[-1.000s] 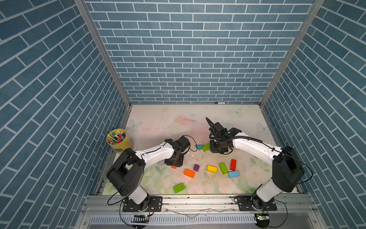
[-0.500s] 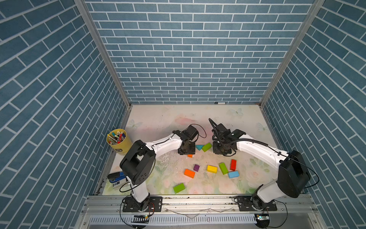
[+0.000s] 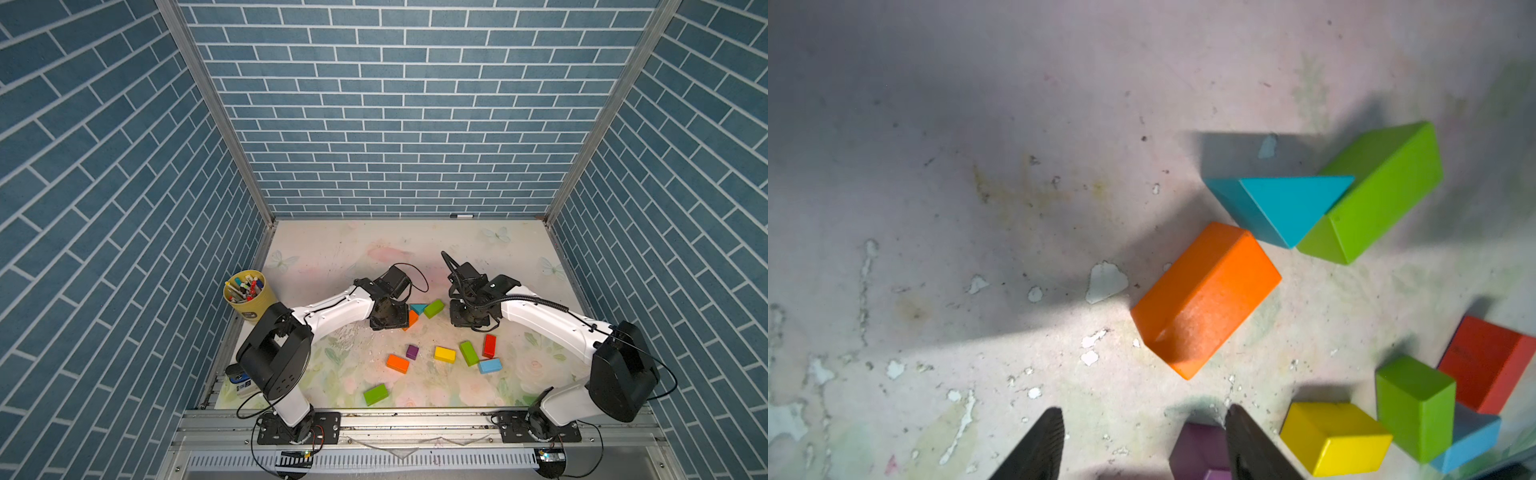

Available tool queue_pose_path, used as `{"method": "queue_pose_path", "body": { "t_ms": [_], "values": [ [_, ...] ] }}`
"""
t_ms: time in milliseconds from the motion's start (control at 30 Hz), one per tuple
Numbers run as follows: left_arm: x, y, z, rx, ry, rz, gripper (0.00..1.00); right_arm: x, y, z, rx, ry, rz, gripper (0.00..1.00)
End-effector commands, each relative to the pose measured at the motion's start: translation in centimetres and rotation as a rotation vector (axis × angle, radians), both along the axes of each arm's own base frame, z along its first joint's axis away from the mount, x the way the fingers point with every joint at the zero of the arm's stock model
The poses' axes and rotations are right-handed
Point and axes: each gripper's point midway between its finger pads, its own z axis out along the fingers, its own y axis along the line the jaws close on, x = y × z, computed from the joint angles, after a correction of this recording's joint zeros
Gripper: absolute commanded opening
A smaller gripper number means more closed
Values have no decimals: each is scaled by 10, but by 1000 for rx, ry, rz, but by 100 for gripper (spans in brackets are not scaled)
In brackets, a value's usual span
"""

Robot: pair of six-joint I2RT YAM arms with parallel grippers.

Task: Assemble a heart with building blocks
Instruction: Assemble the building block at the center of the board.

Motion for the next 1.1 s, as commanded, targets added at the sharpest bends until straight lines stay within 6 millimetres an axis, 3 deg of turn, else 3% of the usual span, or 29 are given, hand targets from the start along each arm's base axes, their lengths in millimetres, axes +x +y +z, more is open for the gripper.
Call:
{"method": "queue_pose_path", "body": {
  "t_ms": [0,167,300,467,767,1067],
  "values": [
    [3,-4,3,72,-15,-135,68,-4,-10,2,-15,6,-40,32],
    [7,-18,-1,120,-11,-284,77,-4,-12,5,-13,-1,-45,35],
    [8,-28,-5,166,-13,-385,77,-6,-14,7,-14,-1,-49,35],
    [11,-24,-12,258,-26,-444,74,-8,-16,9,-15,-2,-51,35],
    [13,-15,-26,311,-30,-418,54,-8,-15,8,-11,2,-52,29],
    [8,-6,-31,318,-28,-388,43,-8,-14,5,-5,6,-50,24]
  ]
}}
